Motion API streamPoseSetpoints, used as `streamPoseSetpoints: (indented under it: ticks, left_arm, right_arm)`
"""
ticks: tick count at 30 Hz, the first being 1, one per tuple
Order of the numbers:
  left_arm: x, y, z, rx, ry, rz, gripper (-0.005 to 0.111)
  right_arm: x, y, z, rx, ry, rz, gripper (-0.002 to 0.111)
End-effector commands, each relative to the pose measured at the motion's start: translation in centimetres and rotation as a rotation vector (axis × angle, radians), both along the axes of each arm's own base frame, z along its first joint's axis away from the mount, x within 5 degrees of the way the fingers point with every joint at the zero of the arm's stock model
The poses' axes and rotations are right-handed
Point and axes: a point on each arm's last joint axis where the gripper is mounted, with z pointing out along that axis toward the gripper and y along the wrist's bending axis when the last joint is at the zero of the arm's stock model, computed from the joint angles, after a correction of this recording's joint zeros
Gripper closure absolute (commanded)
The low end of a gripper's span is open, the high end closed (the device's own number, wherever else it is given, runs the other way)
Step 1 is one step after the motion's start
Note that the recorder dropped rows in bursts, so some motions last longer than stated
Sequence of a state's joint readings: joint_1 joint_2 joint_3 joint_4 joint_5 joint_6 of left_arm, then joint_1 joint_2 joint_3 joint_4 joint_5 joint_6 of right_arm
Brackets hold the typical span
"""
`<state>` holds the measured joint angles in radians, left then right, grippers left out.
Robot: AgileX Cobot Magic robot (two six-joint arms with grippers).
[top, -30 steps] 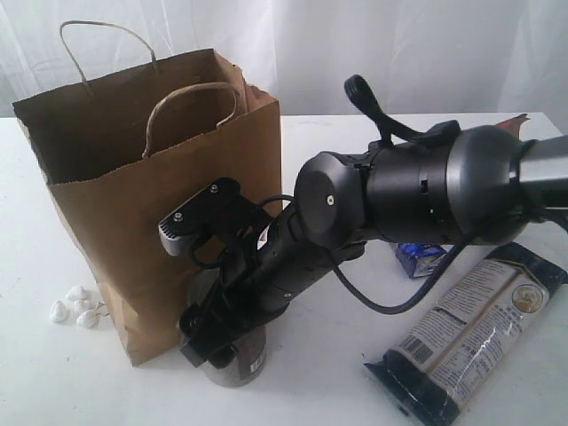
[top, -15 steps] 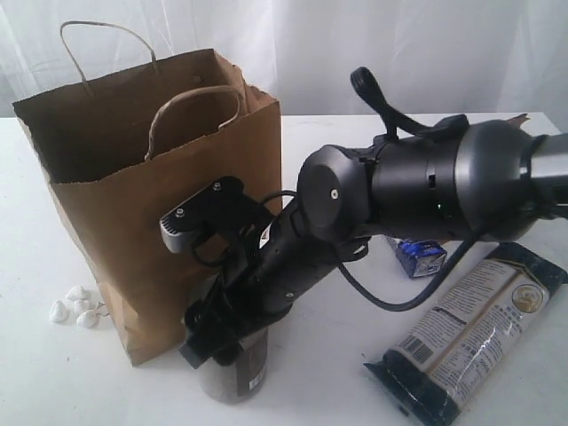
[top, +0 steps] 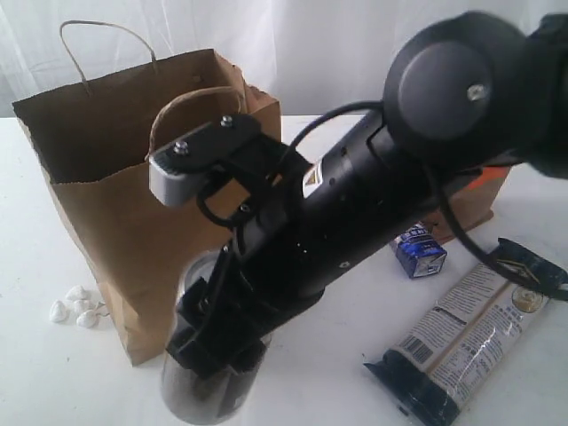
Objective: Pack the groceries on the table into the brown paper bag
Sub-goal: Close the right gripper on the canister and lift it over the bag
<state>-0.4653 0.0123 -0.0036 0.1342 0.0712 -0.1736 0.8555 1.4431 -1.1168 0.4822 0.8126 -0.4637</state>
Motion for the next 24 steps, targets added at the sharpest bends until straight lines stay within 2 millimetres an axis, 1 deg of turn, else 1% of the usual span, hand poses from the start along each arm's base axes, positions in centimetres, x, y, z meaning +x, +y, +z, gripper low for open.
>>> streamPoseSetpoints:
  ticks: [1, 5, 11, 17, 21, 24]
  left_arm:
    - [0.0, 0.0, -0.1, -0.004, 0.003, -0.004, 0.107]
    - [0.0, 0.0, -0.1, -0.004, 0.003, -0.004, 0.107]
    - [0.0, 0.0, -0.1, -0.004, 0.003, -0.004, 0.107]
    - [0.0, 0.0, -0.1, -0.004, 0.003, -0.004, 0.107]
    - [0.0, 0.0, -0.1, -0.004, 0.003, -0.004, 0.107]
    - [0.0, 0.0, -0.1, -0.004, 0.003, -0.004, 0.107]
  right_arm:
    - [-1.6, 0.6, 4.1, 0.105, -0.098, 0.080, 0.108]
    - [-2.7, 2.0, 6.8, 0.192, -0.166, 0.126, 0.108]
    - [-3.5, 3.4, 10.9, 0.353, -0.315, 0.147, 0.108]
    - [-2.9, 3.7, 14.8, 0.512, -0.489, 0.105, 0.108]
    - [-2.6, 3.8, 16.8, 0.536, -0.581, 0.104, 0.108]
    - [-2.0, 3.9, 17.8, 0.530, -0.674, 0.098, 0.108]
